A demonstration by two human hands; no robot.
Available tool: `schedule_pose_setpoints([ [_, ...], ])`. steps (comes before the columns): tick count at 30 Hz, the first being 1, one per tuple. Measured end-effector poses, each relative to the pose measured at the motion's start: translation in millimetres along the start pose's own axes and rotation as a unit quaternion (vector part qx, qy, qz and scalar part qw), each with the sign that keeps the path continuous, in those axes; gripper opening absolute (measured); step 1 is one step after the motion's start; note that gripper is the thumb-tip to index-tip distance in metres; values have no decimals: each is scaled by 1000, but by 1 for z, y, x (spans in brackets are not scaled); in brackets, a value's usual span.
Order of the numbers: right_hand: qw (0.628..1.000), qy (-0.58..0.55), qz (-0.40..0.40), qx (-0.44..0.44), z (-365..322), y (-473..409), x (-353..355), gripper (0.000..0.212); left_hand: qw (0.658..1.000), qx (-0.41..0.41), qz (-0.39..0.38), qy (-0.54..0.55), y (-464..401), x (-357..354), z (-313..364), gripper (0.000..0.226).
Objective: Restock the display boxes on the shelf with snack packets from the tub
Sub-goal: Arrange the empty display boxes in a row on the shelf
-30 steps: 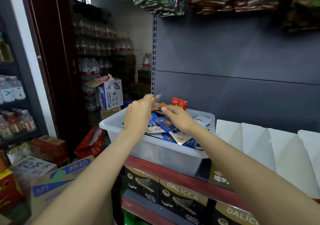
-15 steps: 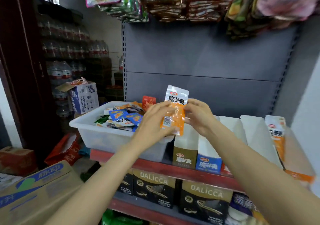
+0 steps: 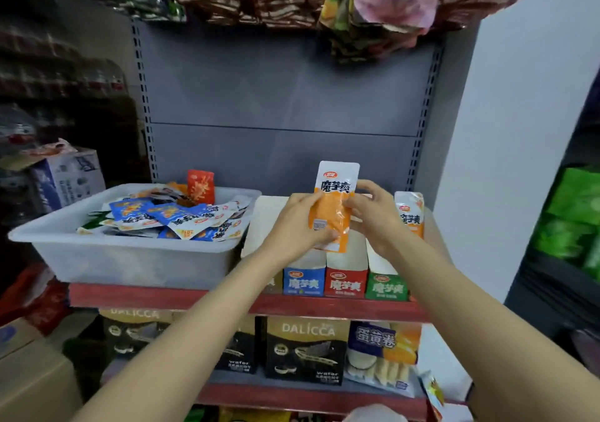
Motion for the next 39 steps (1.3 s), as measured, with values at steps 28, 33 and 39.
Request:
schedule_pose_setpoints([
  [28, 967, 171, 173, 76, -1, -36, 165, 85, 956, -63, -116, -261, -71, -123, 36, 75],
  [33, 957, 255, 129, 47, 13, -53, 160, 60, 945, 3, -170, -279, -77, -123, 16, 101],
  [39, 960, 252, 117, 30, 15, -66, 158, 42, 967, 3, -146, -209, -76, -120, 12, 85],
])
Point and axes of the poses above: each hand's wrist, its own y-axis away from the middle knuckle, its own x-axis out of the back of the hand, z = x × y, the point moved 7 cm from there along -y, towards the middle knuckle, and after that the axes turned 3 degrees about y, right-handed, at the moved point
